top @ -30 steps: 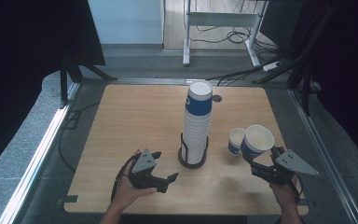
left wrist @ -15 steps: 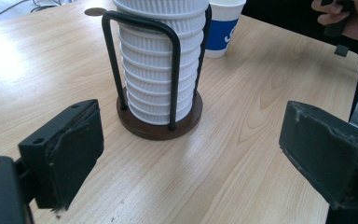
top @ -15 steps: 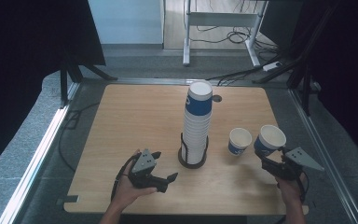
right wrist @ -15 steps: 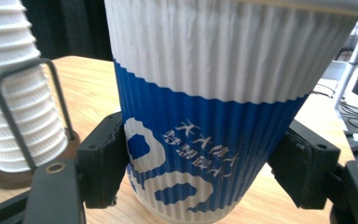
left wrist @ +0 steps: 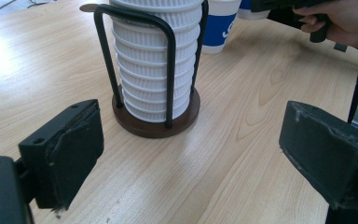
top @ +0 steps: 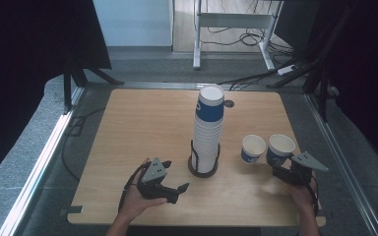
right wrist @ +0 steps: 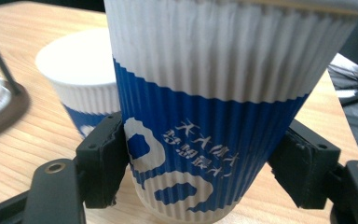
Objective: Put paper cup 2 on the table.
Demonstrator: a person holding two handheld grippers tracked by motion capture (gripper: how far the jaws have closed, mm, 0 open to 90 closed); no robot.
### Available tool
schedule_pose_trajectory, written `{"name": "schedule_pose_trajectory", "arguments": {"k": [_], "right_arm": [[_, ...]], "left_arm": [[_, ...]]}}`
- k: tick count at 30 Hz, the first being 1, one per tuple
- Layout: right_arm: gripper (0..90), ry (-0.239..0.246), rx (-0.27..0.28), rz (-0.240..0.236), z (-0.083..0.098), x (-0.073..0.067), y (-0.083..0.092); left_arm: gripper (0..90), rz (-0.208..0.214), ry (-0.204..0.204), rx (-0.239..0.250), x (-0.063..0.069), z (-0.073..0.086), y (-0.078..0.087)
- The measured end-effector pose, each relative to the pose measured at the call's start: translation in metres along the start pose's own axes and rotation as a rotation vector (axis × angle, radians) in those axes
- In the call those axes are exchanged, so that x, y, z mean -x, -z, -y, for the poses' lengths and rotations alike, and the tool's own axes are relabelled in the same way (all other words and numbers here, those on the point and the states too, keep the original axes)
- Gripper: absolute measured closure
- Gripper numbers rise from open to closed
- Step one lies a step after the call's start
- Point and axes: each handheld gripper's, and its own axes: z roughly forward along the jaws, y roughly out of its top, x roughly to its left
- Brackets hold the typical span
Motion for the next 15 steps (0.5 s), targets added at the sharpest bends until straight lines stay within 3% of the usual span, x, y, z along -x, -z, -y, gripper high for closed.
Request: {"name": "schedule_pose_trajectory", "arguments": {"k": [15], "right_arm": [[25.8, -0.007, -0.125, 0.063, 0.009, 0.006, -0.017]], "left_arm": [[6.5, 0.001, 0.001, 0.001, -0.001, 0.0, 0.001]]}}
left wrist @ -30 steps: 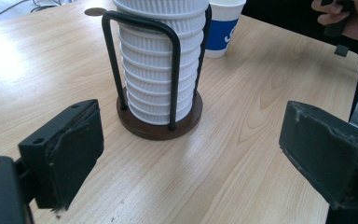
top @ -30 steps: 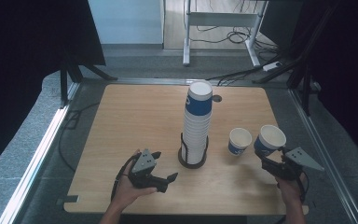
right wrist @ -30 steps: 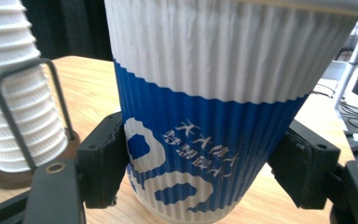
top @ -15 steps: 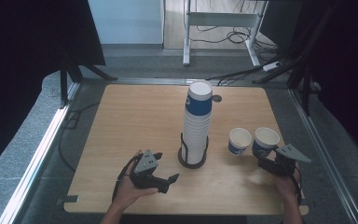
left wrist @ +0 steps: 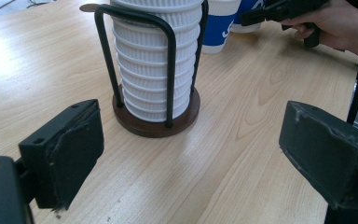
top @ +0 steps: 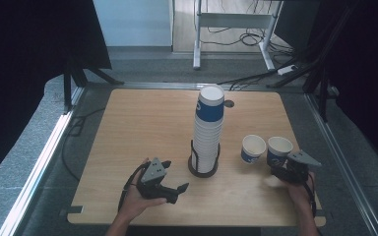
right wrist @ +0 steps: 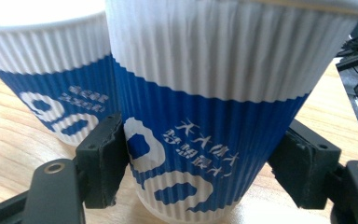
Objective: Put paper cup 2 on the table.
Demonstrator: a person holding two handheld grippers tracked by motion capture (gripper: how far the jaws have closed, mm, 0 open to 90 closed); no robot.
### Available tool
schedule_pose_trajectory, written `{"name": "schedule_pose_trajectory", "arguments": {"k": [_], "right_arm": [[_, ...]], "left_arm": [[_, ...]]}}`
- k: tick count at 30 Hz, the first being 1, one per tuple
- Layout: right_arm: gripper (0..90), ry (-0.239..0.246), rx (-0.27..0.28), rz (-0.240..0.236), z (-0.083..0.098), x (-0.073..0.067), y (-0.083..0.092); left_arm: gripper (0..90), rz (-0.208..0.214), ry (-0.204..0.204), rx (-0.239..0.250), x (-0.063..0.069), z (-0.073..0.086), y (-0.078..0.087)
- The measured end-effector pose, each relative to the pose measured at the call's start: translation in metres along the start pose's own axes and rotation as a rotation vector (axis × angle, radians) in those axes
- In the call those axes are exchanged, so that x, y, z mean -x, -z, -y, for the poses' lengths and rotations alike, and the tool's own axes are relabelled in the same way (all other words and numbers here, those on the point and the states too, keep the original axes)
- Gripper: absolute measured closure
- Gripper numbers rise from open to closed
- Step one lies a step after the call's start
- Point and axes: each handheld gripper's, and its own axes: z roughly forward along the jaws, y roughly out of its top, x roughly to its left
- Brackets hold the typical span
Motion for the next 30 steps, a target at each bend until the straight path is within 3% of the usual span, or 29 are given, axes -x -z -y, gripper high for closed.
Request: {"name": "schedule_pose_trajectory", "arguments": {"k": [8, 18, 21, 25, 30], "right_arm": [[25.6, 0.023, -0.026, 0.008, 0.002, -0.001, -0.004], [24.7, 0.006, -0.056, 0.025, 0.003, 0.001, -0.005], [19.4, -0.008, -0.058, 0.021, 0.003, 0.002, -0.004], [13.3, -0.032, -0.041, 0.028, 0.004, 0.002, 0.002], [12.9, -0.069, 0.01, 0.025, 0.003, 0.003, 0.02]], "left_arm": [[6.5, -0.003, -0.001, 0.002, -0.001, 0.0, 0.002], [6.5, -0.002, -0.004, -0.001, -0.001, 0.0, 0.002], [6.6, -0.002, -0.003, 0.001, -0.001, 0.0, 0.003], [6.6, -0.002, -0.002, 0.002, -0.001, 0.0, 0.003], [6.6, 0.002, -0.009, -0.003, -0.001, 0.001, 0.003]]}}
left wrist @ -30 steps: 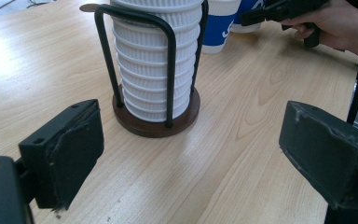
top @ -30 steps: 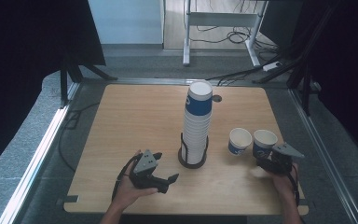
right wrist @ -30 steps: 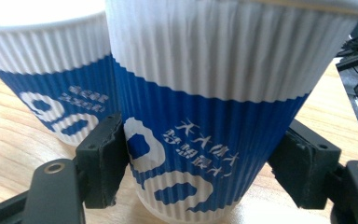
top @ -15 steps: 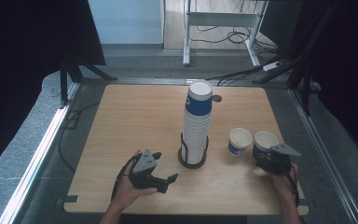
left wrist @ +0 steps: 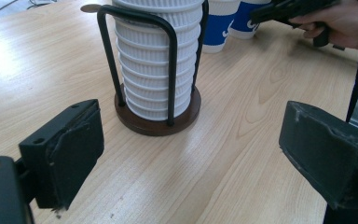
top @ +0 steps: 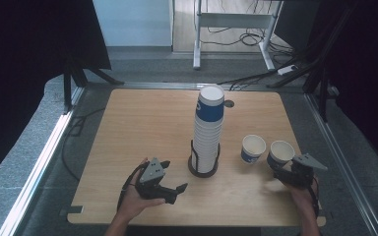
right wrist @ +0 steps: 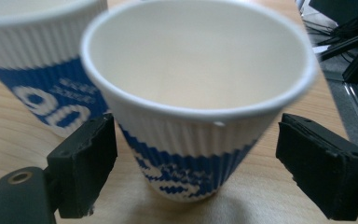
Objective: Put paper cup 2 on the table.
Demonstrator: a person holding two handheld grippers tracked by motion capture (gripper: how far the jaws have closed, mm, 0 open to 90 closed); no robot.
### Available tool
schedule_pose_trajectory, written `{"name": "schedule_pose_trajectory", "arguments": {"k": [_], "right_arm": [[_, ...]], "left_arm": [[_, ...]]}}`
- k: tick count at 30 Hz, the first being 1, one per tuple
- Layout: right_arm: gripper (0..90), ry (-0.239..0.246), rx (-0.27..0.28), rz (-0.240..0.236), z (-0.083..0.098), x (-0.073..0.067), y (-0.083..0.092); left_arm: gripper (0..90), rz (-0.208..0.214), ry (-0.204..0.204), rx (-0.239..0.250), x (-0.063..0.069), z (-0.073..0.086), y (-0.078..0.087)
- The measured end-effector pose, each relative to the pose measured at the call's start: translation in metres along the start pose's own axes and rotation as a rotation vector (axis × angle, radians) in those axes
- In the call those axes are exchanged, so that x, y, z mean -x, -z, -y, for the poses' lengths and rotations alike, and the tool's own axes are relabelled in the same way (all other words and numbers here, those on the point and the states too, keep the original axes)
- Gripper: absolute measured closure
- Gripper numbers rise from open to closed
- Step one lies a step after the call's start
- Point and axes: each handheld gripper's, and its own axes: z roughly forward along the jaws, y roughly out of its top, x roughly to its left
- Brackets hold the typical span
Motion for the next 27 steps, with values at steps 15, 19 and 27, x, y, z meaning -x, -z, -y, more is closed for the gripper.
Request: {"name": "schedule_pose_trajectory", "arguments": {"k": [15, 19, 27], "right_arm": [[18.4, 0.115, 0.138, -0.194, -0.037, -0.048, 0.066], [20.4, 0.144, 0.14, -0.346, -0.041, -0.078, 0.058], [22.6, 0.198, 0.112, -0.511, -0.034, -0.116, 0.033]], "left_arm": [[6.6, -0.008, 0.006, 0.007, -0.002, 0.0, 0.002], [6.6, -0.006, 0.003, 0.006, -0.002, 0.0, 0.002], [6.6, -0.012, 0.011, 0.012, -0.005, 0.001, 0.004]]}}
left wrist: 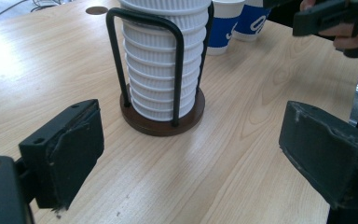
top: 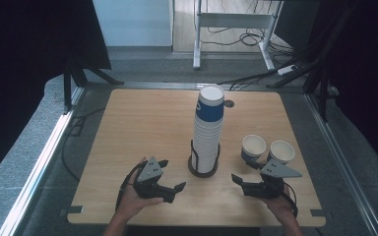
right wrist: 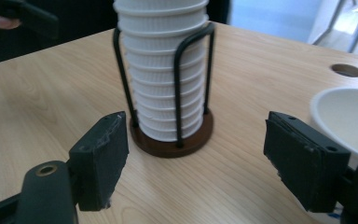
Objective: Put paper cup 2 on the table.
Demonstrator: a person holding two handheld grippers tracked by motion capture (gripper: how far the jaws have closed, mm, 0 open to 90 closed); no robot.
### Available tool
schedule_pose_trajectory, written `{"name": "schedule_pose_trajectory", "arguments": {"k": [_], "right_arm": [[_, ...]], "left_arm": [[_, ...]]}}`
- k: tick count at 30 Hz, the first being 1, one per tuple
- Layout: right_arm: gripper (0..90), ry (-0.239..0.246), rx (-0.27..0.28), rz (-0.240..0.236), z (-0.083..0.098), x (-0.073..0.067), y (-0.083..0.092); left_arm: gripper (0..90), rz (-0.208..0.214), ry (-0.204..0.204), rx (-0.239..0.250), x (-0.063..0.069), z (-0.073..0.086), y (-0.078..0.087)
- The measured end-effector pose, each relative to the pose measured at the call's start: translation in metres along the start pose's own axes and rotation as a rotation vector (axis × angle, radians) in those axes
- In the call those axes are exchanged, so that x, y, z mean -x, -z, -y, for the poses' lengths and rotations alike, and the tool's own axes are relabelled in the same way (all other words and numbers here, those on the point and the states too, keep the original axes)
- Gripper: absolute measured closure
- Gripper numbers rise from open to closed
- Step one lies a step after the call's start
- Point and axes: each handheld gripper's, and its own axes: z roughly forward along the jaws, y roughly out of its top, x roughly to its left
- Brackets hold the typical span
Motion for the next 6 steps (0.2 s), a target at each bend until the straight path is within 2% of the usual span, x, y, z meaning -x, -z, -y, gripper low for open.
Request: {"name": "schedule_pose_trajectory", "arguments": {"k": [6], "right_arm": [[21.6, -0.006, 0.069, -0.023, -0.004, 0.0008, 0.0049]], "left_arm": [[6.5, -0.011, 0.018, 0.005, -0.0048, -0.0002, -0.0015]]}}
